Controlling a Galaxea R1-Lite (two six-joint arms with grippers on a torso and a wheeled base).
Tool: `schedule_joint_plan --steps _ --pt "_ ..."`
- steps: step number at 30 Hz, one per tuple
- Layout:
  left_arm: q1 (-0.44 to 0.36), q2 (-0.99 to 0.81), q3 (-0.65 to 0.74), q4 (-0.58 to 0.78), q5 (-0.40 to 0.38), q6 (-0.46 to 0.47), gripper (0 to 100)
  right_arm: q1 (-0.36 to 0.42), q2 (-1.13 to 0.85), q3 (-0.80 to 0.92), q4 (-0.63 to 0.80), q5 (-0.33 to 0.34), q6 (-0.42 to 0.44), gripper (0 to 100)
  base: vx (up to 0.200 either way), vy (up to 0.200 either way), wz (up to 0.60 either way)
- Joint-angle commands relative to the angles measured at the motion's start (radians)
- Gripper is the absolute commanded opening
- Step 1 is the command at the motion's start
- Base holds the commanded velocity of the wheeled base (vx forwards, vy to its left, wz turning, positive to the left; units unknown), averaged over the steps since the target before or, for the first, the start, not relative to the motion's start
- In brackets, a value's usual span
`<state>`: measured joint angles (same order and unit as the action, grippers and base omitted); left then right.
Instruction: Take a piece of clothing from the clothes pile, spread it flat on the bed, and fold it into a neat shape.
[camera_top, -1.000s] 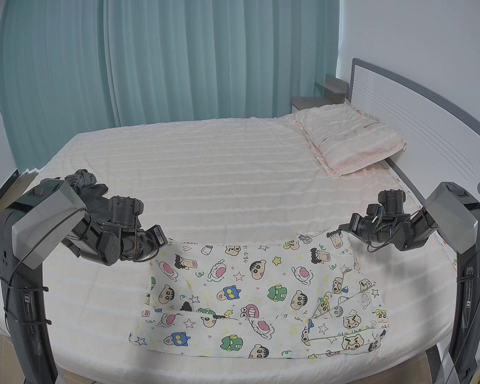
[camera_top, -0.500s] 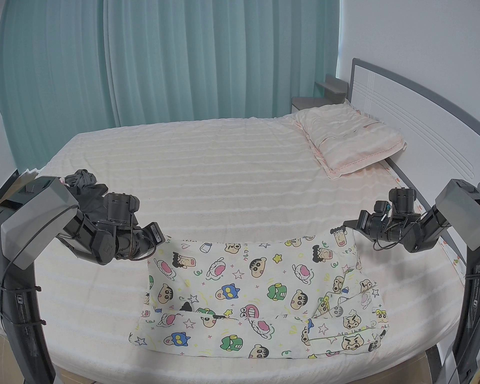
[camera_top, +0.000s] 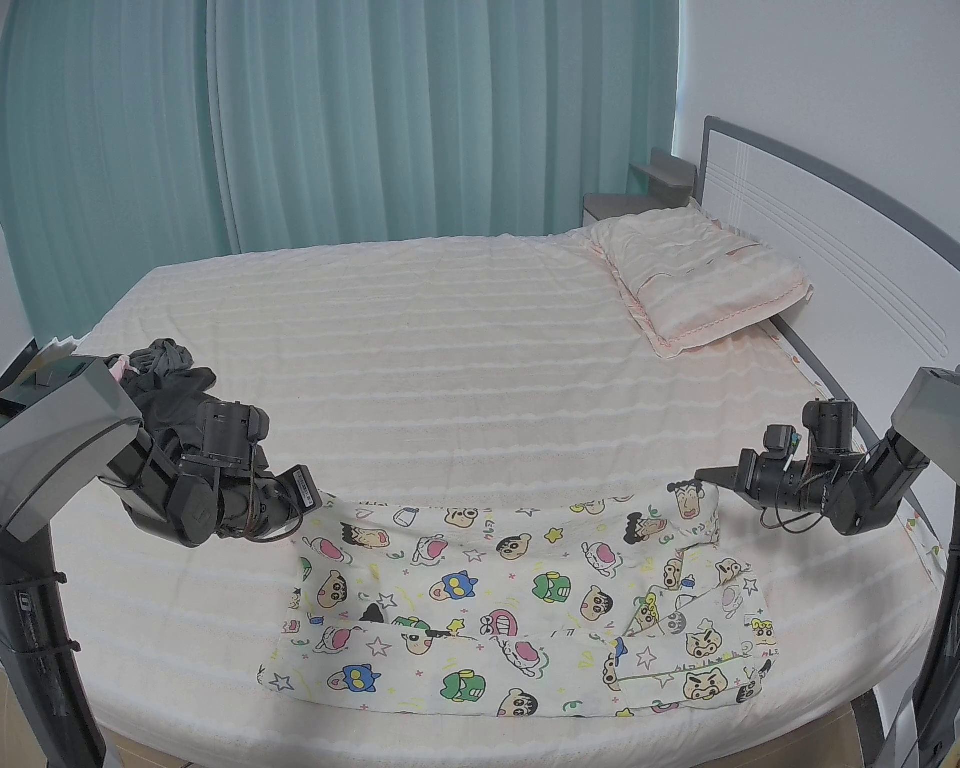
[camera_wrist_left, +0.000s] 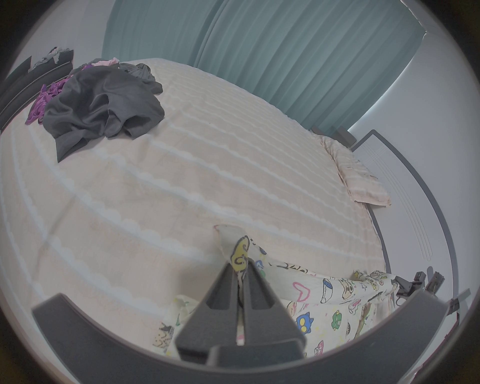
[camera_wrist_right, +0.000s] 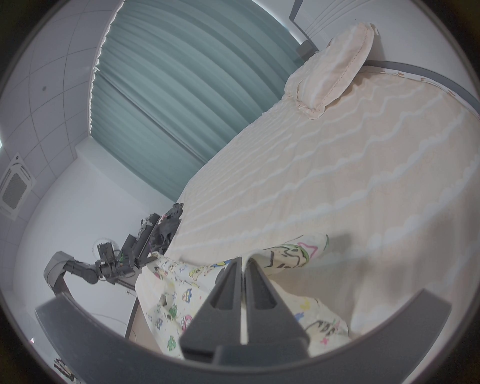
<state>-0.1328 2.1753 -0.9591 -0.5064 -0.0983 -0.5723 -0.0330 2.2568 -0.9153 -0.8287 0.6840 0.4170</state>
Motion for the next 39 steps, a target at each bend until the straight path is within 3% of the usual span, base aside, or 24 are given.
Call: schedule_joint_plan --steps 1,13,18,24,31,38,39 --pt "-0.002 -0.048 0.073 -0.001 -0.015 0.005 0 -0.022 -0.052 0.127 -0.007 0.048 -0.070 0 0.000 0.000 0.00" --pt "-0.002 -0.015 0.174 -0.015 -0.034 0.062 0 -0.035 -0.068 0.360 -0.006 0.071 -0.291 0 0.000 0.000 0.00" --pt "-0.010 0.026 0.243 -0.100 -0.034 0.069 0 -0.035 -0.063 0.403 -0.006 0.060 -0.325 0 0.000 0.000 0.00" --pt "-0.013 0.084 0.301 -0.172 -0.032 0.118 0 -0.031 -0.063 0.437 -0.004 -0.026 -0.366 0 0.000 0.000 0.00" --pt "-0.018 0.093 0.367 -0.239 -0.032 0.147 0 -0.028 -0.056 0.503 -0.004 -0.138 -0.511 0 0.000 0.000 0.00" --pt "-0.018 0.093 0.387 -0.239 -0.031 0.178 0 -0.013 -0.045 0.504 -0.006 -0.192 -0.524 0 0.000 0.000 0.00" --pt "-0.018 0.093 0.387 -0.239 -0.031 0.177 100 -0.013 -0.045 0.503 -0.006 -0.192 -0.523 100 0.000 0.000 0.00"
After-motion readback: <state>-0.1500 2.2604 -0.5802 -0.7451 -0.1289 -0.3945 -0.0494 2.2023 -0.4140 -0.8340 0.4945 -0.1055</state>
